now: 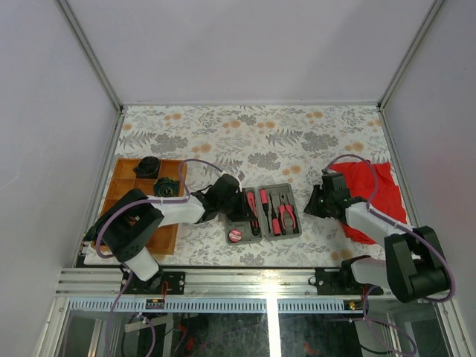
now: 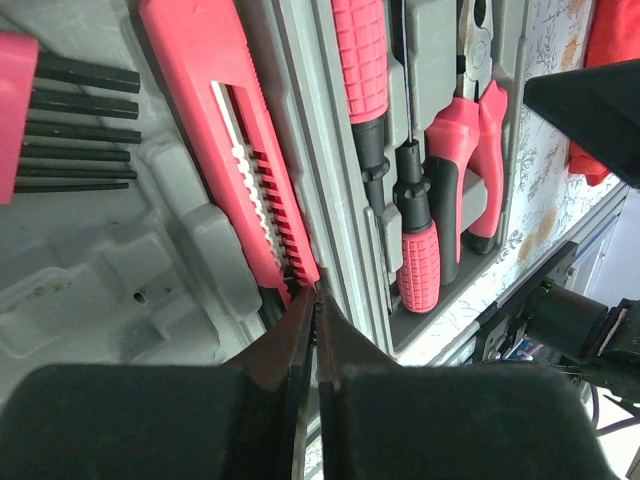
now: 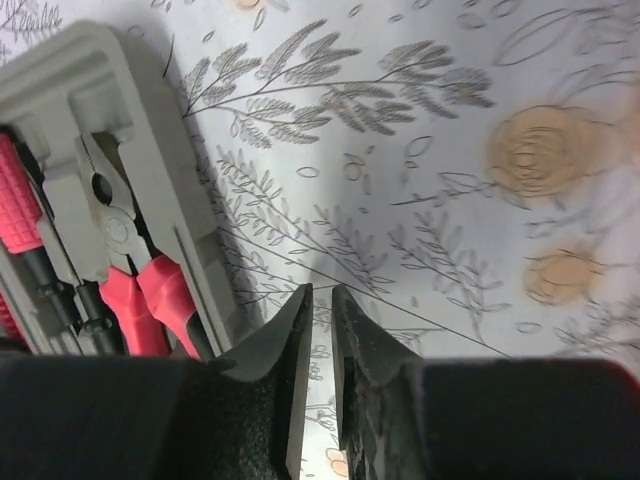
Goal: Sort the tools into containers
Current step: Close the storage box at the center of the board.
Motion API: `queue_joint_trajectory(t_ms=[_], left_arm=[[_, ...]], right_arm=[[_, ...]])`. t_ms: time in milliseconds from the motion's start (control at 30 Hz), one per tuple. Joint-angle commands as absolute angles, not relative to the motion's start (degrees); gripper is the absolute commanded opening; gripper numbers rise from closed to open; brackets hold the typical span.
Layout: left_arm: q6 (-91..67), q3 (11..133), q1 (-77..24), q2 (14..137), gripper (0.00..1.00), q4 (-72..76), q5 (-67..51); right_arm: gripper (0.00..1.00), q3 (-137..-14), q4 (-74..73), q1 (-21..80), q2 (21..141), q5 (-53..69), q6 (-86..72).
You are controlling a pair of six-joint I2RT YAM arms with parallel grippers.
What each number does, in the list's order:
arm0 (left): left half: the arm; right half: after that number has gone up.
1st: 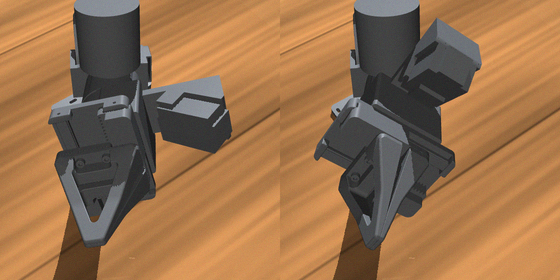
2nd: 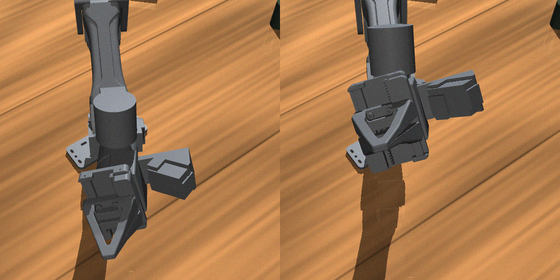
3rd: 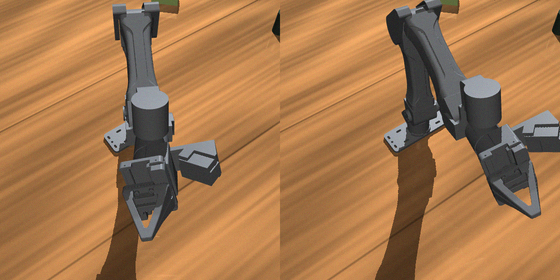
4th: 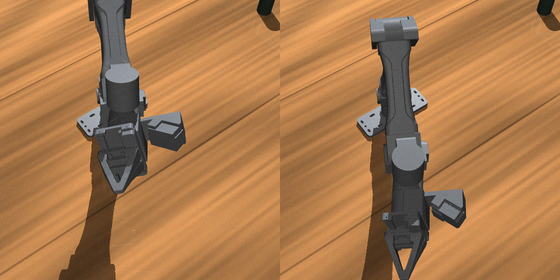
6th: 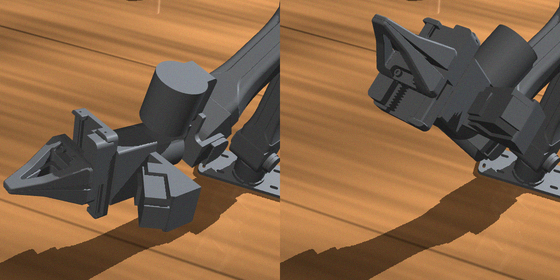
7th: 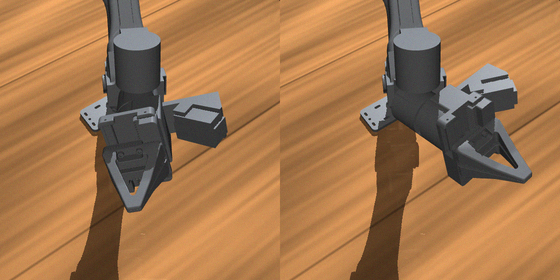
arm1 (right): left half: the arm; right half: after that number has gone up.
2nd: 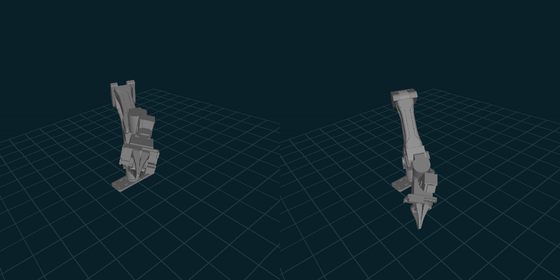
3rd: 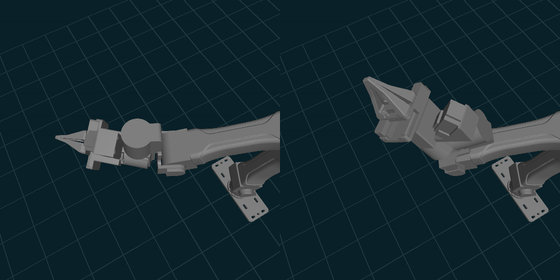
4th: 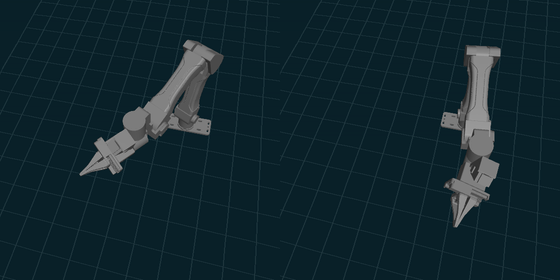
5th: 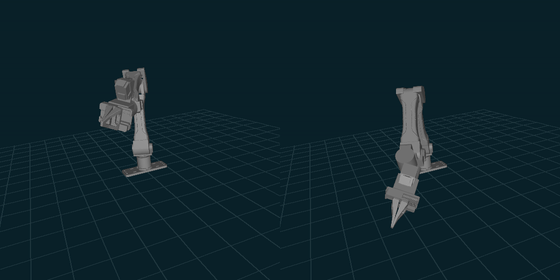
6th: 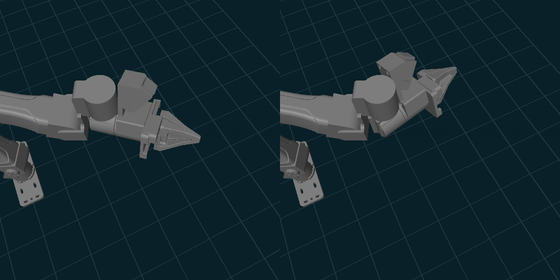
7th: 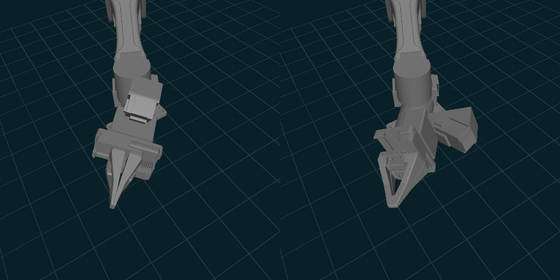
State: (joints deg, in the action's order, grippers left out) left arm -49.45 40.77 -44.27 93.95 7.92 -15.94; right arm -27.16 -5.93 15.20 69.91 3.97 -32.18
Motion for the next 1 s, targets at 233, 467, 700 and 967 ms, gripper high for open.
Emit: queue_joint_trajectory(t_ms=[233, 467, 700, 967], left_arm=[[-48.8, 42.1, -44.7, 96.8, 0.0, 9.0, -15.8], [-48.7, 42.7, -45.2, 98.0, 0.0, 9.1, -16.2], [-48.6, 42.9, -45.5, 99.1, 0.0, 9.5, -16.7], [-48.9, 42.8, -45.6, 99.1, 0.0, 10.2, -16.6]], right_arm=[[0.13, -27.8, 7.7, 15.2, 77.4, 29.6, -29.0], [0.11, -28.6, 8.8, 15.2, 72.6, 39.1, -29.6], [0.1, -28.3, 5.7, 15.3, 68.2, 41.6, -32.0], [0.11, -28.0, 4.8, 16.1, 65.0, 43.7, -33.8]])
